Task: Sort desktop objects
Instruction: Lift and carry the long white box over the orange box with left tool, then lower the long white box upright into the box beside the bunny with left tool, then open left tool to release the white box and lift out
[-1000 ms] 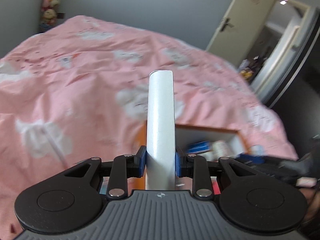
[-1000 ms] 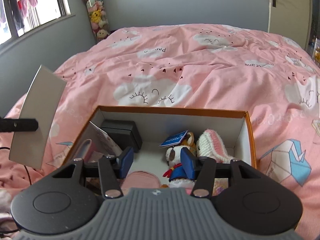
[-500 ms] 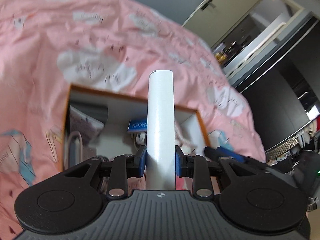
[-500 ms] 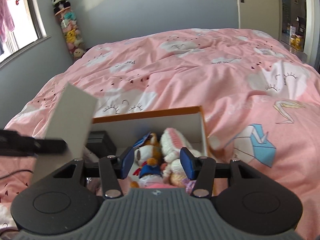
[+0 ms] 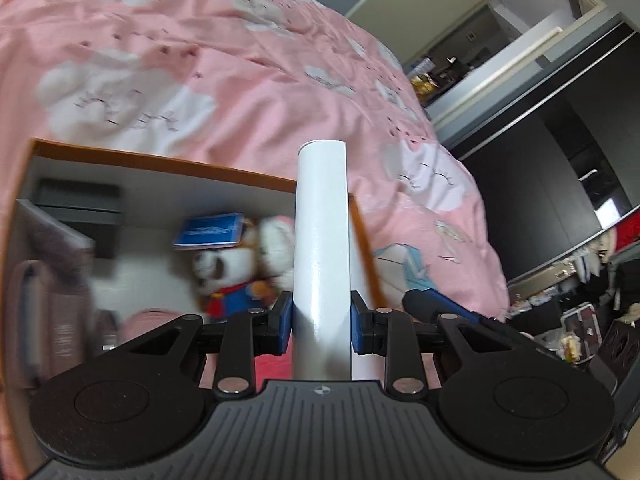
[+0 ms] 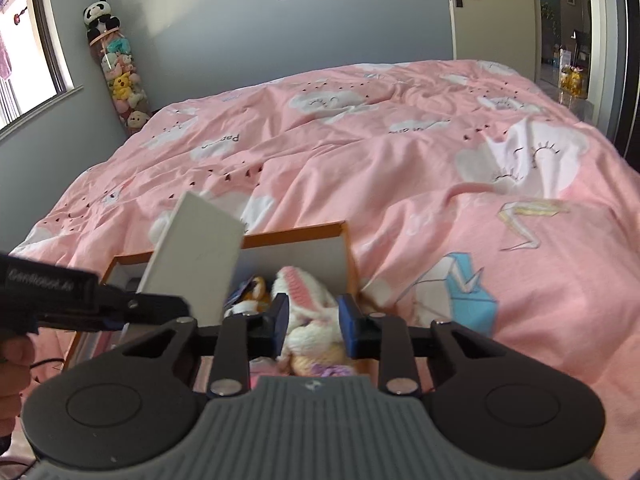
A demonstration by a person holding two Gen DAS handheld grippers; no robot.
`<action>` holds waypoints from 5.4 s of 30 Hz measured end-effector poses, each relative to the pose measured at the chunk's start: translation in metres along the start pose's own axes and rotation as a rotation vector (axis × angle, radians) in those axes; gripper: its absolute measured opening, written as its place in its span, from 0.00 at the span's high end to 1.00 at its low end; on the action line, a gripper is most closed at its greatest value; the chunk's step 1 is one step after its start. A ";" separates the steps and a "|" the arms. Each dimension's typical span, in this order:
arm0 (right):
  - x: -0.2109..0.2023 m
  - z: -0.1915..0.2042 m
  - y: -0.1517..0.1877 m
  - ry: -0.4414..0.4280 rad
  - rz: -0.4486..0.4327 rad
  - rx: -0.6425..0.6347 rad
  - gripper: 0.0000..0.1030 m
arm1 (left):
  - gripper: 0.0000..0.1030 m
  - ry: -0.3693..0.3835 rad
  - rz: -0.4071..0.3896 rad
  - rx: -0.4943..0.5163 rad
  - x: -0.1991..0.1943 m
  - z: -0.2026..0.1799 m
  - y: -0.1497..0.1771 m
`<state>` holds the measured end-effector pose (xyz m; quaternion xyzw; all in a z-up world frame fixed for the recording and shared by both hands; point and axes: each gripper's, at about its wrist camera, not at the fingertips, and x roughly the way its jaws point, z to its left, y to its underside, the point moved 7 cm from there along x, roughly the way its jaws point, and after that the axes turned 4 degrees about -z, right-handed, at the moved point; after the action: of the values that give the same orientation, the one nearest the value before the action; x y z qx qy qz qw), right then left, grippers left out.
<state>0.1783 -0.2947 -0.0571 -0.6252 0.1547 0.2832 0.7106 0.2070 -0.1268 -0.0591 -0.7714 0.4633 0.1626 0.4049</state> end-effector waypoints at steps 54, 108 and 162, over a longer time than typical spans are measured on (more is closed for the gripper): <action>0.013 0.028 0.031 0.001 0.094 -0.247 0.71 | 0.72 0.001 0.010 -0.027 0.047 0.005 -0.005; 0.059 0.024 0.040 0.181 0.157 -0.376 0.72 | 0.75 -0.061 0.100 0.024 0.078 0.035 0.002; 0.036 0.034 0.026 0.134 0.080 -0.375 0.79 | 0.73 -0.210 0.026 0.166 -0.001 0.019 0.017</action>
<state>0.1870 -0.2523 -0.0933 -0.7574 0.1709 0.2926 0.5581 0.1948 -0.1158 -0.0782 -0.7078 0.4403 0.2088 0.5114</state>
